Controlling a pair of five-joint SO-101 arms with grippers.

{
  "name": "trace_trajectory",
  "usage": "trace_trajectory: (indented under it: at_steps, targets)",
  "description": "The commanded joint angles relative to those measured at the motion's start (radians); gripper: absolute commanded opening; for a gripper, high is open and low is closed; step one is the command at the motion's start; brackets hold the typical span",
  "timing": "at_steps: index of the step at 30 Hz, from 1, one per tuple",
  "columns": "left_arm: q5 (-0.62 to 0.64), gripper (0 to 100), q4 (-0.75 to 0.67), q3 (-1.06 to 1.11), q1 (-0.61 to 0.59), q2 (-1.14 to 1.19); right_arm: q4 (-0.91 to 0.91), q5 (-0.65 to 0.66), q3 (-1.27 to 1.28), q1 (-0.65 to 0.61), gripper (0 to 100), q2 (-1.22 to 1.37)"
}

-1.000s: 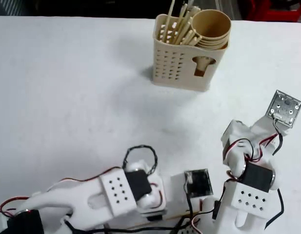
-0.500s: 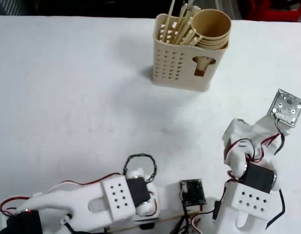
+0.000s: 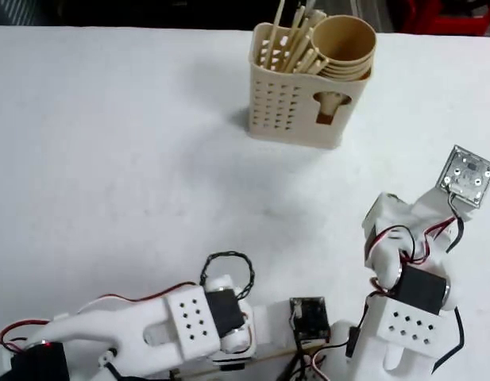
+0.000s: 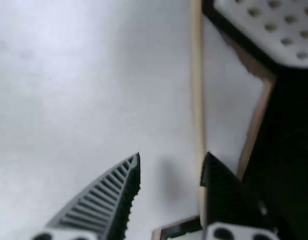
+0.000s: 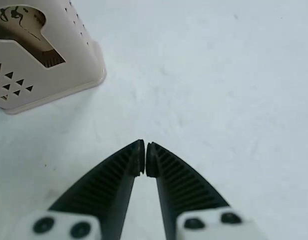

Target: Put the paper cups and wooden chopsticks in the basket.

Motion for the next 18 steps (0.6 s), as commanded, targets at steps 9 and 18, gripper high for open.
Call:
trace_trajectory:
  at_steps: [9, 18]
  targets:
    - [-0.130, 21, 0.041, 0.002, -0.094, -0.030, 0.008, -0.005, -0.044, 0.005, 2.1, -0.010]
    - [-0.132, 20, 0.032, -0.008, -0.302, -0.036, 0.008, -0.005, -0.044, 0.005, 2.1, -0.005]
